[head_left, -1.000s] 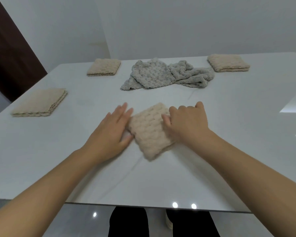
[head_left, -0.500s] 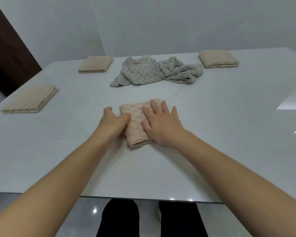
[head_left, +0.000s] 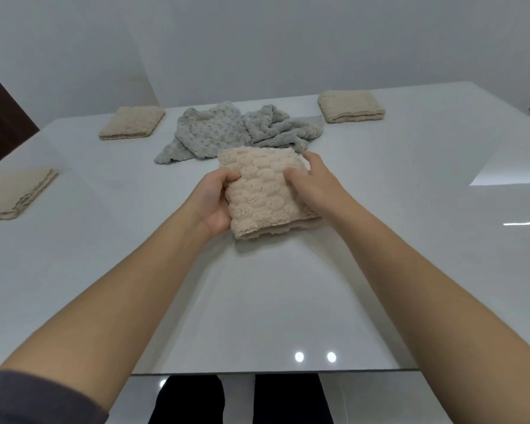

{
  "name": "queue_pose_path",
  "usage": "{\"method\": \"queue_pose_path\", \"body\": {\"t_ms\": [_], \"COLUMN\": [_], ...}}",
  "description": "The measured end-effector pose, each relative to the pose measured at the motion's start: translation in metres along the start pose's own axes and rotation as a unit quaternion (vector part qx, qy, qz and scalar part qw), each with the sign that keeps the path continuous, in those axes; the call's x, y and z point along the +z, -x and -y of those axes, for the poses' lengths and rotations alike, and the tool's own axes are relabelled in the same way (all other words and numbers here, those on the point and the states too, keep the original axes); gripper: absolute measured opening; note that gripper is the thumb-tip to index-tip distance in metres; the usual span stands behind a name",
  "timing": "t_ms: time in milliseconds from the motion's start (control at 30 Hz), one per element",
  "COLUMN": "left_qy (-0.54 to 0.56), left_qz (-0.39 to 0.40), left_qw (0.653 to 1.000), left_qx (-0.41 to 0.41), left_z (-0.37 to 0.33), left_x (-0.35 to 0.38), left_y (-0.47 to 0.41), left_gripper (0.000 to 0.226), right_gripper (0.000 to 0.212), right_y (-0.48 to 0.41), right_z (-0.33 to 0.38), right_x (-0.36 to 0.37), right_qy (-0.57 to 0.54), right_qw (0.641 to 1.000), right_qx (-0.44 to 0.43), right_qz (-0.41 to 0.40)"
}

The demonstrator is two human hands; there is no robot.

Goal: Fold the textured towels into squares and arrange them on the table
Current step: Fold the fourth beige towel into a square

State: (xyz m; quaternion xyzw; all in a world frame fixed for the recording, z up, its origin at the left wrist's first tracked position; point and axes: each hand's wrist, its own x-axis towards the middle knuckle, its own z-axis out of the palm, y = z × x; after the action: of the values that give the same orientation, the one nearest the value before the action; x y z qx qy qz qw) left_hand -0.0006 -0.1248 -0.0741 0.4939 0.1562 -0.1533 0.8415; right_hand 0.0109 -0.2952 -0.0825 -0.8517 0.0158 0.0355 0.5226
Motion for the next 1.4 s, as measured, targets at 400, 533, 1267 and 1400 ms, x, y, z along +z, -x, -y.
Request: {"method": "queue_pose_path", "body": {"t_ms": [400,533,1267,1400], "left_qy": [-0.476,-0.604,-0.812,-0.81], "left_qz": [-0.064,-0.034,0.072,0.067], "left_qw": [0.87,0.757,0.524,0.526], "left_qx": [0.114,0.245,0.248,0.249], "left_z": [0.051,0.069,0.141,0.141], "left_x": [0.125,0.124,0.165,0.165], "left_y": [-0.063,-0.071,-0.066,-0.066], "left_gripper": [0.048,0.039,0.061,0.061], "right_gripper": [0.055,0.048,0.037,0.042], "right_y": [-0.023,-0.029,-0.049,-0.056], "right_z": [-0.069,-0.081,-0.152,-0.134], "right_x": [-0.118,-0.127,-0.26,-0.242], "right_qy": [0.246,0.257,0.26,0.417], "right_qw": [0.946,0.939,0.872,0.845], "right_qx": [0.021,0.047,0.153,0.124], "right_qz": [-0.211,-0.221,-0.385,-0.311]}}
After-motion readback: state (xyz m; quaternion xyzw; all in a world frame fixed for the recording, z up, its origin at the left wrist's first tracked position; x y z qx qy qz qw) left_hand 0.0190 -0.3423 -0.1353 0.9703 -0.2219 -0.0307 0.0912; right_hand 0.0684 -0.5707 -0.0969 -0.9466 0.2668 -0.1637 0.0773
